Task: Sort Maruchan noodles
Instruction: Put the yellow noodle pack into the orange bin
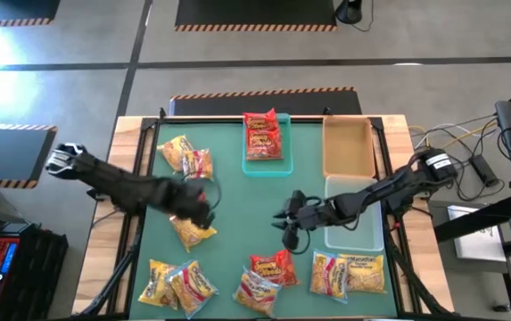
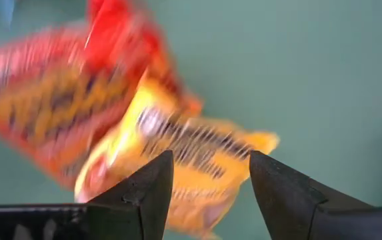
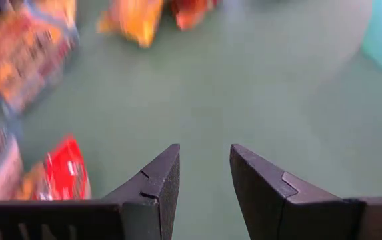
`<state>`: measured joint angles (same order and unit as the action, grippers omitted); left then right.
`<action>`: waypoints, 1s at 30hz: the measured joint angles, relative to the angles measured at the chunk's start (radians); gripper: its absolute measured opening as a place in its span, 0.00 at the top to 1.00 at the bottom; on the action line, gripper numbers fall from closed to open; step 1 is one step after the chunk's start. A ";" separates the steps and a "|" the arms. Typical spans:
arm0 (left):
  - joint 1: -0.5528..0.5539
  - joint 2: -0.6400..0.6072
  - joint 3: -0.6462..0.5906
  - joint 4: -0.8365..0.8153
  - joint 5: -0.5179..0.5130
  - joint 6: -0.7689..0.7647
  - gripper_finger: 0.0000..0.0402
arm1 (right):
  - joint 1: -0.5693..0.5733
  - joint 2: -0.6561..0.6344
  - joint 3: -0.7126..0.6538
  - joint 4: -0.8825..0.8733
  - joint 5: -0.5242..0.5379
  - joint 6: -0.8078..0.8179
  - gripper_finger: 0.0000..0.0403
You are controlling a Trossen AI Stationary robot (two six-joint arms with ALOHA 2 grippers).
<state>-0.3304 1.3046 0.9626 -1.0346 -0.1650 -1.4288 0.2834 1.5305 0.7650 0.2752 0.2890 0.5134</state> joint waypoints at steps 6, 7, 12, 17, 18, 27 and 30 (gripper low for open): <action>-0.173 -0.016 -0.126 0.003 -0.009 -0.290 0.56 | -0.025 0.062 0.010 0.198 0.000 0.015 0.70; -0.192 -0.016 -0.135 0.004 -0.009 -0.314 0.56 | -0.029 0.072 0.021 0.206 0.000 0.021 0.69; -0.280 -0.015 -0.181 0.004 -0.009 -0.402 0.59 | -0.041 0.141 0.106 0.199 0.002 0.083 0.70; -0.303 -0.015 -0.242 0.050 -0.013 -0.440 0.63 | -0.041 0.219 0.238 0.097 0.002 0.078 0.70; -0.303 -0.015 -0.253 0.082 -0.023 -0.432 0.63 | -0.041 0.231 0.270 0.050 0.000 0.074 0.70; -0.293 0.054 -0.265 0.419 -0.217 -0.300 0.67 | -0.042 0.306 0.510 -0.378 0.002 0.062 0.70; -0.276 0.121 -0.245 0.480 -0.232 -0.281 0.69 | -0.042 0.315 0.531 -0.388 0.002 0.061 0.70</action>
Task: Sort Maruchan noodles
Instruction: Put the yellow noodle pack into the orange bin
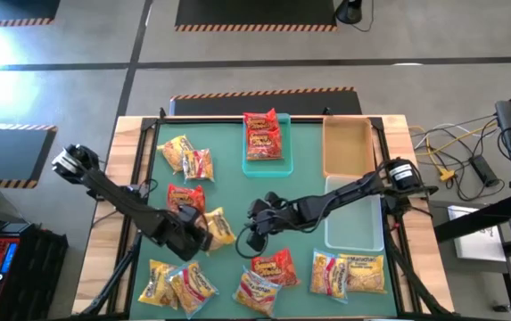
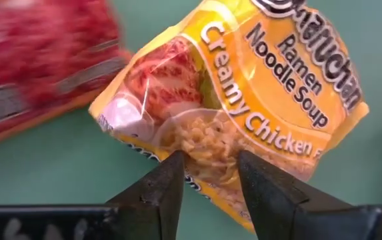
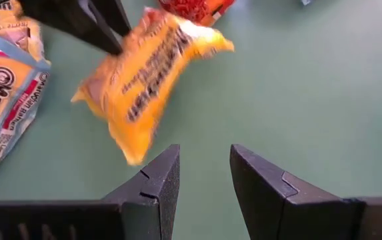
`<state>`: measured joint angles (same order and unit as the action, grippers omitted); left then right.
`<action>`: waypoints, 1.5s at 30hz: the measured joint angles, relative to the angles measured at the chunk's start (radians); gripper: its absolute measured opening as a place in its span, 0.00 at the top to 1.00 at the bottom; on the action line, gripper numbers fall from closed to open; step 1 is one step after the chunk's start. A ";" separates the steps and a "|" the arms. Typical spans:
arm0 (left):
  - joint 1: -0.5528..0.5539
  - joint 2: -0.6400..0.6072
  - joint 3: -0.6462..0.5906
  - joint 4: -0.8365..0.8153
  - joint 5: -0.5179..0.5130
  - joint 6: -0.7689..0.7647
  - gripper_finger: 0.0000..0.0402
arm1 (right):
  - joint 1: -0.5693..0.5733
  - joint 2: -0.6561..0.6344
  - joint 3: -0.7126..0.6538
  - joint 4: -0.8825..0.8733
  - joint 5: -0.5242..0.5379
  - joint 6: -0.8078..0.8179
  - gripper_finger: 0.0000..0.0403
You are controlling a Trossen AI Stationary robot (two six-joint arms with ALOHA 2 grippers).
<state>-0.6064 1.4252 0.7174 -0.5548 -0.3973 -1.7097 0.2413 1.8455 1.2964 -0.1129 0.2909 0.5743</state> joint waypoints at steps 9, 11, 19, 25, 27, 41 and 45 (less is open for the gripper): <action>0.031 0.193 0.146 0.064 -0.080 0.107 0.71 | 0.000 -0.001 0.008 -0.010 -0.002 0.001 0.70; 0.044 0.220 0.172 0.066 -0.082 0.140 0.72 | 0.000 -0.002 0.008 -0.012 -0.002 0.001 0.70; 0.070 0.269 0.189 0.083 -0.055 0.147 0.79 | 0.000 -0.004 0.008 -0.065 -0.011 0.097 0.69; 0.070 0.268 0.185 0.083 -0.032 0.146 0.81 | 0.000 -0.025 0.008 -0.162 -0.063 0.122 0.69; 0.071 0.268 0.181 0.084 -0.023 0.146 0.81 | 0.000 -0.034 0.008 -0.207 -0.063 0.122 0.69; 0.032 0.278 0.169 0.032 0.122 0.109 0.81 | 0.000 -0.102 0.005 -0.405 -0.037 0.105 0.69; 0.018 0.278 0.159 0.043 0.089 0.077 0.81 | -0.015 -0.097 0.002 -0.303 -0.050 0.097 0.69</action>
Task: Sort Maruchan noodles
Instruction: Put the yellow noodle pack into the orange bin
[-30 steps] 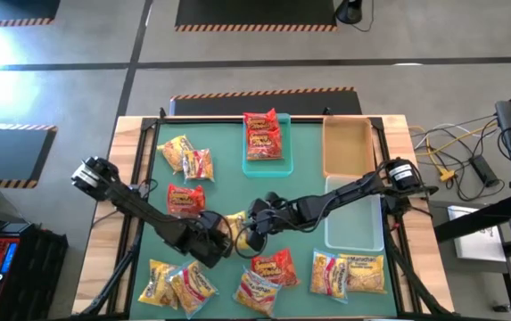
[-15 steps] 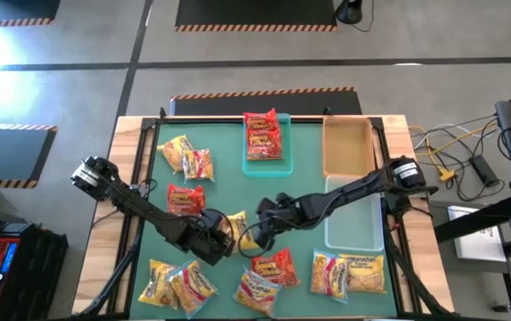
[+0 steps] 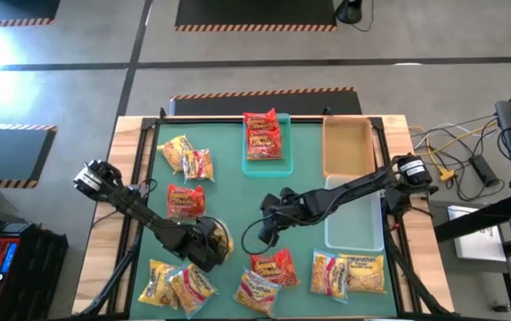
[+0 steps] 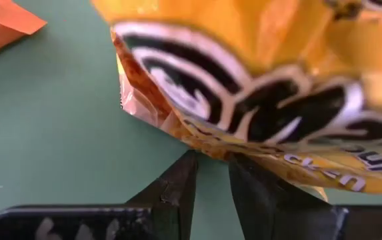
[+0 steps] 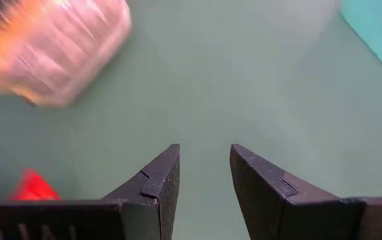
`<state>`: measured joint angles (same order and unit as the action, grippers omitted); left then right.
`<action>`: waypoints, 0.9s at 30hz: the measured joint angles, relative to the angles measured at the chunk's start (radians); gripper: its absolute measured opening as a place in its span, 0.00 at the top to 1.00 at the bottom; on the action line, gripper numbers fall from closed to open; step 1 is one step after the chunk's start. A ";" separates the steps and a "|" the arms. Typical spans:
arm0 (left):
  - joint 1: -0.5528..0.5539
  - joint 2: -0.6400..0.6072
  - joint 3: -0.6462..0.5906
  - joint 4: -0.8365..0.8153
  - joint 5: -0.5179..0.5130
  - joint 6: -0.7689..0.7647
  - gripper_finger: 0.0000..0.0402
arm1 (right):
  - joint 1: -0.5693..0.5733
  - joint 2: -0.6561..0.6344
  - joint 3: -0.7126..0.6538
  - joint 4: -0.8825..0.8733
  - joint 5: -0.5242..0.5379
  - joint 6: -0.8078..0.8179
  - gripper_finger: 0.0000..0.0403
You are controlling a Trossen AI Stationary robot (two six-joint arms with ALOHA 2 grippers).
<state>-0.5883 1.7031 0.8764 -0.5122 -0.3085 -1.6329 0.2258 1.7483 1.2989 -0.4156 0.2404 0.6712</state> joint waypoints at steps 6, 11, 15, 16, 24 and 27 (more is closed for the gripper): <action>0.002 0.000 -0.004 0.007 -0.050 -0.015 0.81 | -0.025 0.076 -0.002 0.334 -0.197 0.025 0.69; 0.007 0.000 -0.010 0.006 -0.079 -0.026 0.81 | -0.051 0.131 -0.002 0.411 -0.301 0.095 0.69; 0.007 0.000 -0.014 0.013 -0.087 -0.035 0.81 | -0.062 0.153 -0.001 0.424 -0.341 0.143 0.69; 0.007 0.000 -0.015 0.015 -0.089 -0.038 0.81 | -0.064 0.153 0.000 0.432 -0.352 0.146 0.68; 0.012 -0.001 -0.017 0.017 -0.103 -0.056 0.81 | -0.070 0.147 0.003 0.420 -0.346 0.106 0.66; 0.015 -0.001 -0.018 0.018 -0.104 -0.056 0.81 | -0.070 0.147 0.003 0.414 -0.348 0.114 0.68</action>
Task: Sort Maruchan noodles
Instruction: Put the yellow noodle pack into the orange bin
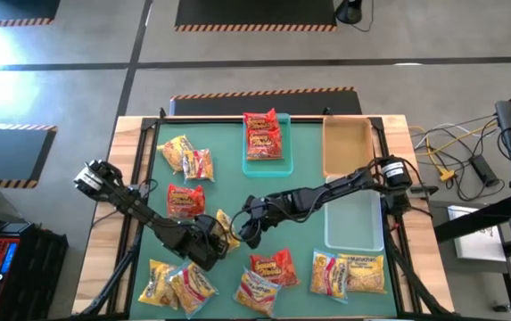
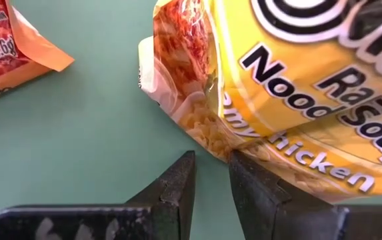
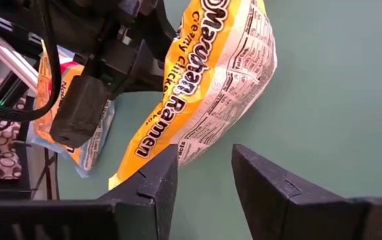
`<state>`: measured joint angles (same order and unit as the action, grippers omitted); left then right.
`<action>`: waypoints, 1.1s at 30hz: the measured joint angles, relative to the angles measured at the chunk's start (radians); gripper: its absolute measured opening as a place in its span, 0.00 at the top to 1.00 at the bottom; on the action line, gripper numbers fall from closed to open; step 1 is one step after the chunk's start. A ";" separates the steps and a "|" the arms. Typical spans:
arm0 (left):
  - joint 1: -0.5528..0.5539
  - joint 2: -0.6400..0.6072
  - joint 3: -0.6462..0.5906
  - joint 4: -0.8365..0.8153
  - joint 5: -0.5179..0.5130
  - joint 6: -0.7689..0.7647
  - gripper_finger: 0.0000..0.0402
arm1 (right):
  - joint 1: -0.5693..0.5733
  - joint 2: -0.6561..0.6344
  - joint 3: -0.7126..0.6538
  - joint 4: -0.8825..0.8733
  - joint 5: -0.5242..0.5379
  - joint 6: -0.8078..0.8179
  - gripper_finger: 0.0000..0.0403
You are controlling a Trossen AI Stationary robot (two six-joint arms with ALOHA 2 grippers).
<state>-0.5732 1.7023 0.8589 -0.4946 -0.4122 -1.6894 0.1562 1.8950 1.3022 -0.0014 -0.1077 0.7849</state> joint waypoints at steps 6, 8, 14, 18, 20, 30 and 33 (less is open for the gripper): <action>0.002 0.000 -0.001 0.002 -0.001 -0.020 0.81 | -0.009 -0.002 0.001 0.010 -0.034 0.029 0.65; 0.002 -0.001 -0.003 0.005 -0.004 -0.025 0.81 | -0.016 -0.002 0.008 0.008 -0.056 0.030 0.62; 0.004 -0.001 -0.004 0.007 -0.011 -0.026 0.81 | -0.024 -0.002 0.047 0.006 -0.057 0.024 0.51; 0.008 -0.001 -0.004 0.008 -0.022 -0.031 0.81 | -0.027 -0.004 0.053 -0.009 -0.023 0.020 0.44; 0.008 -0.001 -0.004 0.008 -0.025 -0.036 0.81 | -0.030 -0.004 0.052 -0.033 0.002 0.028 0.42; 0.018 -0.001 -0.005 0.011 -0.027 -0.040 0.81 | -0.030 0.000 0.052 -0.023 0.062 0.106 0.40; 0.025 -0.001 -0.005 0.012 -0.039 -0.040 0.81 | -0.029 0.000 0.052 -0.023 0.082 0.118 0.40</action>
<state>-0.5485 1.7016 0.8536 -0.4828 -0.4515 -1.7298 0.1276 1.8946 1.3540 -0.0246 -0.0260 0.9030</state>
